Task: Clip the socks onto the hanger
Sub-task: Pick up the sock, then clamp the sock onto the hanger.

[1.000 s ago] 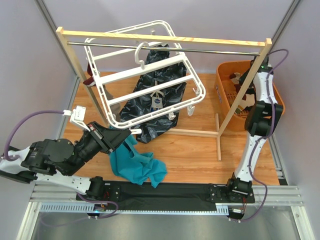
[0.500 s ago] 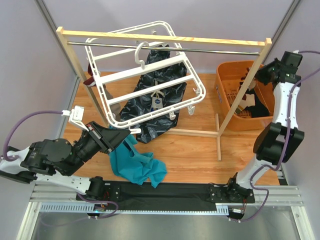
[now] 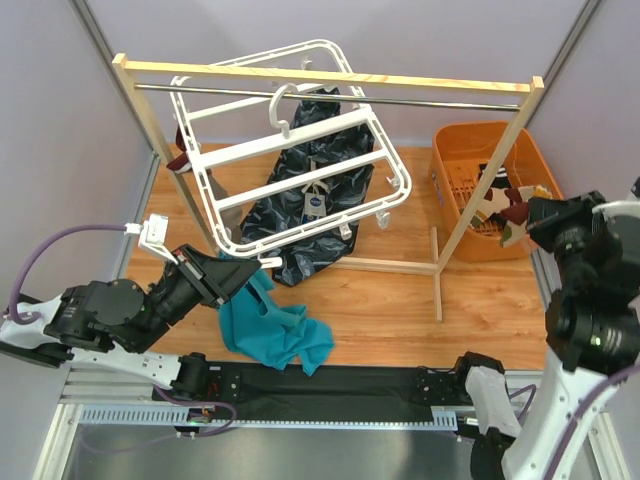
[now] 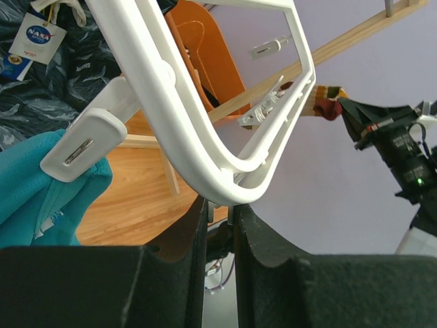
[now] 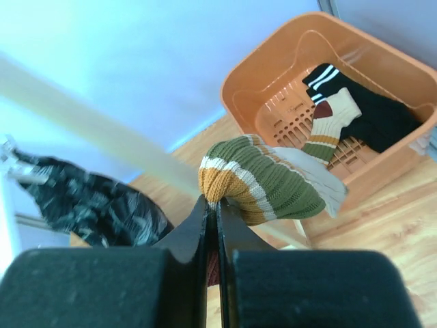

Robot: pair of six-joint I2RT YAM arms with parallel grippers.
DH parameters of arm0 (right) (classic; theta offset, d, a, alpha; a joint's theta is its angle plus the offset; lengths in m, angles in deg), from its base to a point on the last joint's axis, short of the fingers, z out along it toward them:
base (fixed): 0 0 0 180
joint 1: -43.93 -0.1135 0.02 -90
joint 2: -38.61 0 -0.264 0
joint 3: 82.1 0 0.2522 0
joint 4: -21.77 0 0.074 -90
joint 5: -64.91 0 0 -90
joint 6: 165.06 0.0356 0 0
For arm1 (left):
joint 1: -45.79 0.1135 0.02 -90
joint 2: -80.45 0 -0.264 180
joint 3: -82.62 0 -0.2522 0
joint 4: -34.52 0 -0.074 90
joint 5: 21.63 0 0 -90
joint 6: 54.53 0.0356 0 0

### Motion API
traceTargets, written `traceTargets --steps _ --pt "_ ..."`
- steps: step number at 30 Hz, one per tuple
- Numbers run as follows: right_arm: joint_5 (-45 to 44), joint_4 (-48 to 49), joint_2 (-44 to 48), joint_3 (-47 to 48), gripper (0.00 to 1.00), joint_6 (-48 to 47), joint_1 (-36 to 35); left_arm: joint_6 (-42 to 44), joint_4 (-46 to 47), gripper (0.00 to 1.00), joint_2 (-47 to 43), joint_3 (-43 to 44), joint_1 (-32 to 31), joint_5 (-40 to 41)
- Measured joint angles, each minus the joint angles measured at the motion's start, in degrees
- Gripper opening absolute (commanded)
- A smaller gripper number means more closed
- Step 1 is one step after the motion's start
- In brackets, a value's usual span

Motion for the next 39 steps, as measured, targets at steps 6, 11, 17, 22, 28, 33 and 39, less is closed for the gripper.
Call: traceTargets --steps 6,11,17,22,28,33,39 --pt "1.11 -10.62 6.36 0.44 0.0 -1.99 -8.07 0.09 0.5 0.0 0.0 0.0 0.0 -0.17" --pt "8.37 -17.77 4.04 -4.92 0.0 -2.32 -20.48 -0.04 1.84 0.0 0.0 -0.76 0.0 -0.26" --pt "7.15 -16.63 4.94 -16.37 0.0 4.15 -47.54 -0.26 2.23 0.0 0.42 -0.96 0.0 -0.28" --pt "-1.01 -8.9 8.35 -27.08 0.0 16.24 -68.61 -1.07 2.19 0.0 1.18 -0.94 0.0 -0.46" --pt "-11.19 10.6 8.41 -31.69 0.0 27.08 -80.59 -2.38 2.05 0.0 1.42 -0.92 0.04 -1.51" --pt "-15.17 31.91 7.15 -34.05 0.0 28.3 -85.94 -2.45 2.23 0.0 0.48 -0.96 0.04 -2.49" --pt "-18.05 57.96 5.11 -41.64 0.0 28.94 -88.43 -2.38 2.43 0.0 -1.42 -1.03 0.04 -3.76"
